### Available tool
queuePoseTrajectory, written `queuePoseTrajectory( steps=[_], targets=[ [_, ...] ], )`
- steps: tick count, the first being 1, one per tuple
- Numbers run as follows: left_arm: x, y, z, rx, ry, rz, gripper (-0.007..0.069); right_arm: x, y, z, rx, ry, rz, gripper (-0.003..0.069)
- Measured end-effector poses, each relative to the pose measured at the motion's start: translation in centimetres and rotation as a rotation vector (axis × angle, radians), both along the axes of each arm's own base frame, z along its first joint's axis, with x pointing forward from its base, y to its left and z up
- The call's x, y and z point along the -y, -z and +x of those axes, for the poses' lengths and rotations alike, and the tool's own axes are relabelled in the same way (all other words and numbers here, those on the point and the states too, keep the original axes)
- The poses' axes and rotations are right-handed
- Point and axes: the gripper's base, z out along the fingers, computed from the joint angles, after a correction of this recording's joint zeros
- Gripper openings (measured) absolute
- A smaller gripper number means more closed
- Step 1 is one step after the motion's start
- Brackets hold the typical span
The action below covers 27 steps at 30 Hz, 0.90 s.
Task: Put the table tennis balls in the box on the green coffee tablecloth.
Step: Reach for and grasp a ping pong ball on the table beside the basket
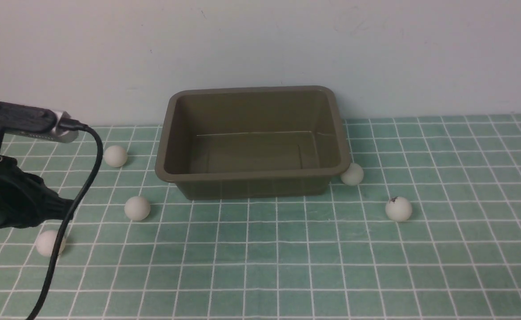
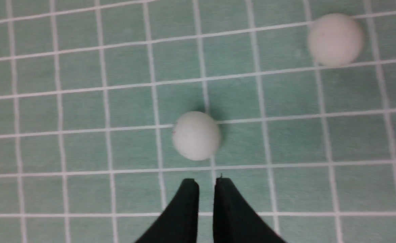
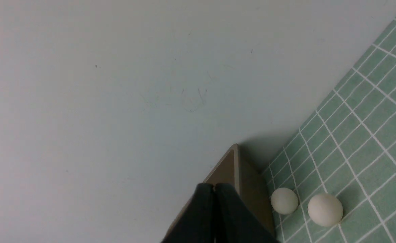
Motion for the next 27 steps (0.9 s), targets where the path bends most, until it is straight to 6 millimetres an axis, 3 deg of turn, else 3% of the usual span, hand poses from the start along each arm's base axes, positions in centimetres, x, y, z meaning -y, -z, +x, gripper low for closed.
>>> queuePoseTrajectory(
  steps=[5, 12, 14, 23, 27],
  targets=[
    [-0.4, 0.4, 1.5, -0.021, -0.055, 0.015, 0.0155, -1.0, 1.0, -0.4, -0.092, -0.121, -0.082, -0.0016],
    [-0.4, 3.4, 3.4, -0.075, -0.085, -0.012, 0.0453, -1.8, 2.1, -1.0, -0.187, -0.238, -0.161, -0.0016],
    [-0.4, 4.5, 4.0, -0.097, -0.105, -0.024, 0.0507, -1.9, 2.2, -1.1, -0.195, -0.259, -0.184, -0.0016],
    [-2.1, 9.2, 6.9, -0.207, -0.205, -0.074, 0.0552, -2.2, 2.2, -1.3, -0.197, -0.307, -0.239, -0.0016],
    [-2.5, 9.9, 7.1, -0.227, -0.227, -0.098, 0.0552, -2.2, 2.2, -1.3, -0.195, -0.311, -0.243, -0.0016]
  ],
)
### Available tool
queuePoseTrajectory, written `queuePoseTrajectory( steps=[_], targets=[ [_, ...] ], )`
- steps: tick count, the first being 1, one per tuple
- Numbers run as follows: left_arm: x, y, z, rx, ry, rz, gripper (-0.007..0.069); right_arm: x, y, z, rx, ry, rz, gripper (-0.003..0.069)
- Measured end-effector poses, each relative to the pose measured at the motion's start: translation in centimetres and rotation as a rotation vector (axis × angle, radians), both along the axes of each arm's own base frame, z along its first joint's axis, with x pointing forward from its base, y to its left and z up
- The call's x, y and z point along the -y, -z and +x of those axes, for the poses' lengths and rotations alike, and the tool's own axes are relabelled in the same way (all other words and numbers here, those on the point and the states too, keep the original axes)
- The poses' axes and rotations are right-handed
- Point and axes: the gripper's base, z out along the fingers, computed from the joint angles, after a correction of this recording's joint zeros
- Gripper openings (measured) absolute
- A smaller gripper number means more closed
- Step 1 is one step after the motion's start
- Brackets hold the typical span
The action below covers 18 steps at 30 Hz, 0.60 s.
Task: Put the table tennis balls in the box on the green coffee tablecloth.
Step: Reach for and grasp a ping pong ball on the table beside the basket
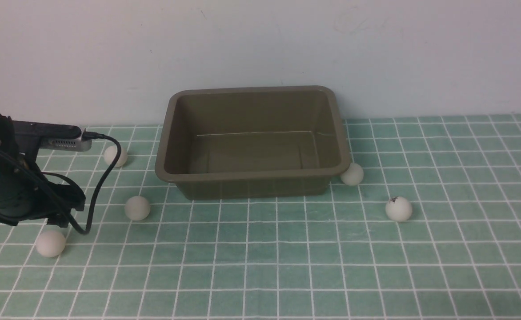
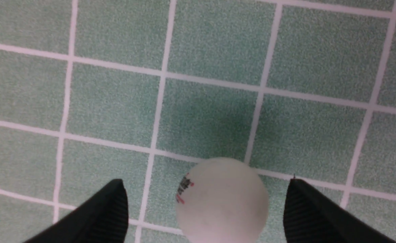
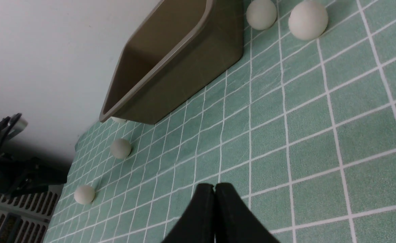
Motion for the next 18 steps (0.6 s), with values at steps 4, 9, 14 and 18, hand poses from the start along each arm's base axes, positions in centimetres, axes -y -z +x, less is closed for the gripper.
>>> queuePoseTrajectory(
  steps=[4, 9, 14, 18],
  targets=[
    [0.2, 0.8, 0.1, -0.022, 0.015, -0.029, 0.0545, 0.0, 0.0, 0.0, -0.001, -0.001, 0.001, -0.0016],
    [0.3, 2.1, 0.3, -0.059, 0.020, -0.049, 0.0437, 0.0, 0.0, 0.0, 0.001, -0.002, -0.003, -0.0016],
    [0.2, 2.1, 0.7, -0.059, 0.020, -0.047, 0.0352, 0.0, 0.0, 0.0, 0.002, -0.003, -0.005, -0.0016],
    [0.2, -1.7, 1.4, -0.028, 0.018, -0.040, 0.0352, 0.0, 0.0, 0.0, 0.002, -0.003, -0.005, -0.0016]
  ],
)
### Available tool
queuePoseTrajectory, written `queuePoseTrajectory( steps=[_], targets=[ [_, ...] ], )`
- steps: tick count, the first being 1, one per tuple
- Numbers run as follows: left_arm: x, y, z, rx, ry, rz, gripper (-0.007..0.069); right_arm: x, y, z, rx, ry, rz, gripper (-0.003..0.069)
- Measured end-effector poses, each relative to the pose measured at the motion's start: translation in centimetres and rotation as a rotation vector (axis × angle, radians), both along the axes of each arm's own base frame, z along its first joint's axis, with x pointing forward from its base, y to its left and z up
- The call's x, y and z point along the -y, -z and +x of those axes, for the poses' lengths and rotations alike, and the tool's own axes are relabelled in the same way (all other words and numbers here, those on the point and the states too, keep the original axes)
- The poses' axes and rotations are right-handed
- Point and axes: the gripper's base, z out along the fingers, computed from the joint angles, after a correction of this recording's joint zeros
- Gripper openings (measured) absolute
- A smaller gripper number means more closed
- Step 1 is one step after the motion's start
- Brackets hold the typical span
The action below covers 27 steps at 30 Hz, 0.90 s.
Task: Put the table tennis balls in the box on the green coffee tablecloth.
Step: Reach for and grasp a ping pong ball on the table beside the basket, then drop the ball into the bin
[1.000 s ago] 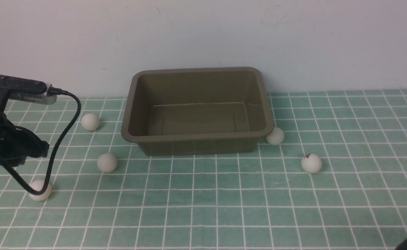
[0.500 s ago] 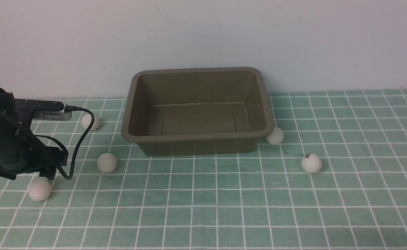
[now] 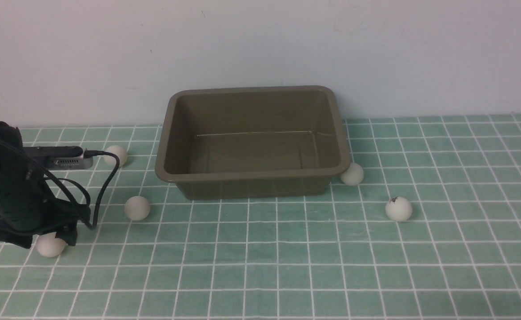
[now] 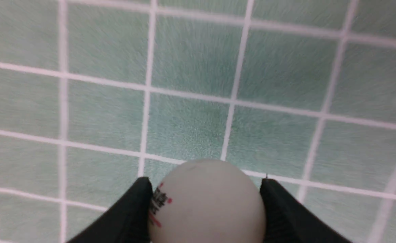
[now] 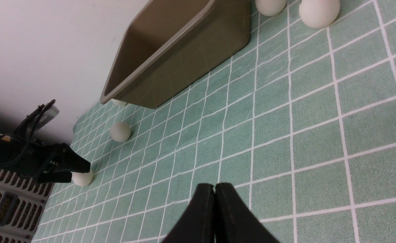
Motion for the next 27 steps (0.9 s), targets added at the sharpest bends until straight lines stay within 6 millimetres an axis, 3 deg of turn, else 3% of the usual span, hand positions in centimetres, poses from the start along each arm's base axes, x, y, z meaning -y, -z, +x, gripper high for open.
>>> queuePoseTrajectory(
  steps=[5, 9, 12, 17, 20, 24, 27],
  targets=[
    [2.9, -8.1, 1.4, 0.147, 0.067, -0.063, 0.0352, 0.0, 0.0, 0.0, -0.001, -0.002, 0.000, -0.0016],
    [8.2, -11.1, 3.3, 0.357, 0.193, -0.206, 0.0352, 0.0, 0.0, 0.0, -0.001, -0.007, -0.005, -0.0016],
    [11.9, -10.5, 4.4, 0.425, 0.296, -0.270, 0.0352, -0.1, 0.0, -0.1, 0.006, -0.014, -0.019, -0.0016],
    [16.0, -7.1, 6.5, 0.400, 0.392, -0.321, 0.0352, -0.1, 0.0, -0.1, 0.002, -0.029, -0.030, -0.0016],
    [17.8, -5.0, 7.7, 0.367, 0.443, -0.317, 0.0352, -0.2, 0.0, -0.2, -0.004, -0.039, -0.031, -0.0016],
    [18.9, -3.9, 8.2, 0.373, 0.535, -0.285, 0.0357, -0.3, 0.0, -0.3, -0.014, -0.056, -0.027, -0.0016],
    [19.1, -4.0, 8.4, 0.395, 0.560, -0.272, 0.0447, -0.4, 0.0, -0.4, -0.016, -0.059, -0.026, -0.0016]
  ],
)
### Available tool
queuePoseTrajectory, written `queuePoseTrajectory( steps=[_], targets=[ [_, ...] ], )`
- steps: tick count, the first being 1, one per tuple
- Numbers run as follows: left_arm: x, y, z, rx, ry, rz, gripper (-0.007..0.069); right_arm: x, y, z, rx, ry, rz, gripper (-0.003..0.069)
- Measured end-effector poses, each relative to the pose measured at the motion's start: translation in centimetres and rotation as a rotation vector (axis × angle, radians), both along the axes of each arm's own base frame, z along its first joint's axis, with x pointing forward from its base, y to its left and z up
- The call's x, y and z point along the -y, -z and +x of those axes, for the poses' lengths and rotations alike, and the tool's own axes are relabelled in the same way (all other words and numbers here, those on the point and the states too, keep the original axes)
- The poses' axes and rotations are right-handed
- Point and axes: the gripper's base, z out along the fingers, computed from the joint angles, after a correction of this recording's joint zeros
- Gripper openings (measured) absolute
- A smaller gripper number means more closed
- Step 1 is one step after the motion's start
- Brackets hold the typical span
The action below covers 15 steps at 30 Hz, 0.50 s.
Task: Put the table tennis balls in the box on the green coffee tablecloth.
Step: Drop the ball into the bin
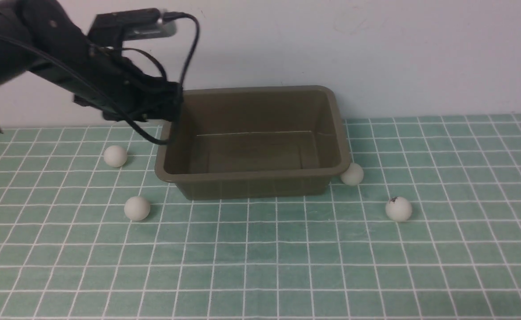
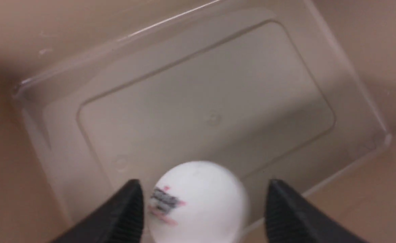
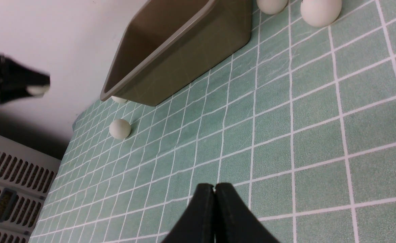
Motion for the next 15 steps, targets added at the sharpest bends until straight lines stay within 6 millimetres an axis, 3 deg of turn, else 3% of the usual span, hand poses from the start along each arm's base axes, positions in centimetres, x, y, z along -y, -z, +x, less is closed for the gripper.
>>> queuePoseTrajectory(
  steps=[3, 4, 7, 10, 15],
  targets=[
    [-0.2, -1.6, 0.3, 0.028, 0.010, 0.005, 0.0535, 0.0, 0.0, 0.0, -0.001, -0.003, 0.006, -0.0016],
    [-0.5, -2.9, 0.3, 0.040, 0.020, 0.011, 0.0556, 0.0, 0.0, 0.0, -0.002, -0.004, 0.006, -0.0016],
    [-2.3, -6.7, 0.1, 0.077, 0.001, 0.040, 0.0571, 0.0, 0.0, 0.0, -0.002, -0.004, 0.006, -0.0016],
    [-5.0, -9.2, -0.4, 0.083, -0.065, 0.096, 0.0573, -0.1, 0.0, 0.0, -0.003, -0.006, 0.005, -0.0016],
    [-11.2, -8.8, -0.1, -0.023, -0.283, 0.166, 0.0547, -0.1, 0.0, -0.1, -0.003, -0.009, 0.003, -0.0016]
  ],
)
